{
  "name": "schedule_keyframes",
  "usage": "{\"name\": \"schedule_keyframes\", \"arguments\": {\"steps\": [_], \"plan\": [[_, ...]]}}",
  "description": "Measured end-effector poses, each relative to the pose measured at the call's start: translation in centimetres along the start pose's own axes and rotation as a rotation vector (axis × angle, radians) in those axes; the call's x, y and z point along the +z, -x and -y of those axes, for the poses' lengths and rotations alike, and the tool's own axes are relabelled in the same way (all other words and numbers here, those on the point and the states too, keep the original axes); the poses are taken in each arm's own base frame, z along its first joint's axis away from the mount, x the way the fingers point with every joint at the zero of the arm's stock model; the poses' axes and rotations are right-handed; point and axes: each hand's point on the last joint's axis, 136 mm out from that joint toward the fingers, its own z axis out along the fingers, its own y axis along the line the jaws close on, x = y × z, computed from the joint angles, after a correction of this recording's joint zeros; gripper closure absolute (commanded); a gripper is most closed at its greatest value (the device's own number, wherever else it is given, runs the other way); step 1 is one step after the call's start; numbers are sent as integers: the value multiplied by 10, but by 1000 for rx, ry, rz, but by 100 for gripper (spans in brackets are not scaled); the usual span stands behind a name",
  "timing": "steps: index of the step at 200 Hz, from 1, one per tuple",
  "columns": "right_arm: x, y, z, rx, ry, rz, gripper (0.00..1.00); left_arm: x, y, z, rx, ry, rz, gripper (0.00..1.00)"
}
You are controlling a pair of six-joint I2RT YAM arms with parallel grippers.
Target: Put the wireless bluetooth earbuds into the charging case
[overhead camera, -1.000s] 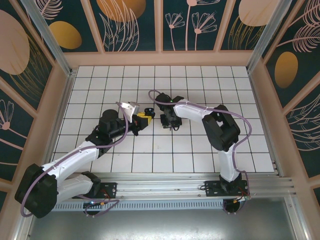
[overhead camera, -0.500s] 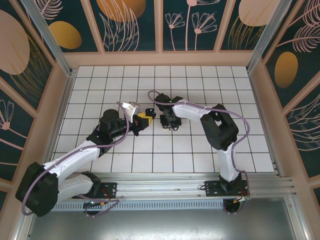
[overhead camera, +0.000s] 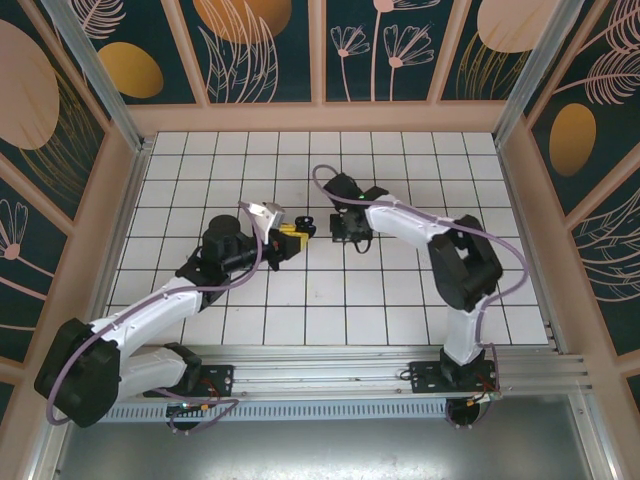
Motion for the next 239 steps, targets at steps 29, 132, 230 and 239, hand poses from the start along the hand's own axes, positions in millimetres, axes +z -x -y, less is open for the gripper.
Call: {"name": "schedule_keyframes", "arguments": {"steps": [29,132,230,239], "plan": [[-53,33,3,28,88,166,90,3,14,5,43,-24,23,97],[-238,60,-18,-206,434,692,89,26,15,9,157,-118,14,100],[-283,35,-72,-480,776,770,89,41,48,30,171,-280,108,100],[-279,32,-73,-493,787,766,89,40,50,33,171,-292,117,100]]}}
